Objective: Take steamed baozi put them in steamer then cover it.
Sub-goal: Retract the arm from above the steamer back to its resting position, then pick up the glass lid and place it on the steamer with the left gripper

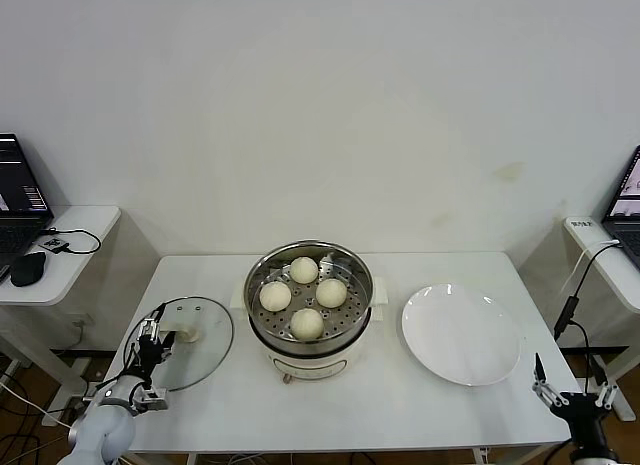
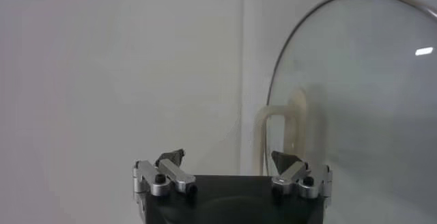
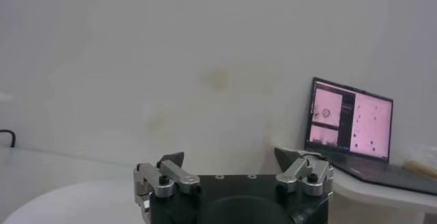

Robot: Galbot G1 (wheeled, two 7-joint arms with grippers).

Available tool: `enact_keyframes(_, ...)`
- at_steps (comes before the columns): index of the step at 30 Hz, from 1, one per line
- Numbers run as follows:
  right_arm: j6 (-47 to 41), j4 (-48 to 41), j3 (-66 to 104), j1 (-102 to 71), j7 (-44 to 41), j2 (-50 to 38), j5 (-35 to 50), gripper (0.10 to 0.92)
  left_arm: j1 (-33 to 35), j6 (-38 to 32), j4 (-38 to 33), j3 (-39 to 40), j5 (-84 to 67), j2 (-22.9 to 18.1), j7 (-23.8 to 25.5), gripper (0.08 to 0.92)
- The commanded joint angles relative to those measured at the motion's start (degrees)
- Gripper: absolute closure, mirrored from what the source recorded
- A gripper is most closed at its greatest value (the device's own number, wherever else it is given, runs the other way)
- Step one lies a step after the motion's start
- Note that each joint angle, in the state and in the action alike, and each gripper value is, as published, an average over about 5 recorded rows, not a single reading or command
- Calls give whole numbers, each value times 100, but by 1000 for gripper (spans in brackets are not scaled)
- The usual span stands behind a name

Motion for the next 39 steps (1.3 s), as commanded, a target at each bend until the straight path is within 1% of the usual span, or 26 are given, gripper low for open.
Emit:
enact_keyframes(1, 25, -44, 16, -35, -12, 13, -2, 203, -266, -5, 222, 44, 92, 4, 33, 177)
enact_keyframes(5, 25, -66, 9, -26, -22, 21, -2, 203, -307, -6, 265, 72, 120, 8, 95, 177)
enact_keyframes(8, 21, -82, -8, -8, -27, 29, 0, 203, -332, -11, 338, 110, 147, 17, 150, 207)
enact_keyframes(12, 14, -98, -23, 16, -31, 33, 2, 203, -370, -39, 475, 140, 210, -1, 167, 311)
enact_keyframes(16, 6, -87, -33, 31, -30, 31, 0, 203, -423, -98, 616, 140, 280, -43, 121, 433)
enact_keyframes(21, 19, -77, -40, 22, -31, 33, -4, 203, -463, -165, 730, 120, 298, -92, -9, 571)
enact_keyframes(25, 33, -81, -50, 8, -33, 23, -10, 203, -405, -191, 670, 73, 261, -125, -176, 692)
enact_keyframes(28, 34, -64, -68, -4, -36, 7, -12, 203, -262, -184, 427, 2, 250, -138, -320, 778)
enact_keyframes(31, 34, -30, -115, -39, -40, -26, -28, 203, -25, -91, -21, -100, 250, -111, -397, 844)
enact_keyframes(35, 41, 16, -197, -91, -39, -80, -61, 203, 299, 149, -822, -278, 252, -22, -369, 861)
enact_keyframes(39, 60, 25, -281, -99, -31, -122, -100, 203, 596, 497, -1538, -515, 178, 65, -142, 861)
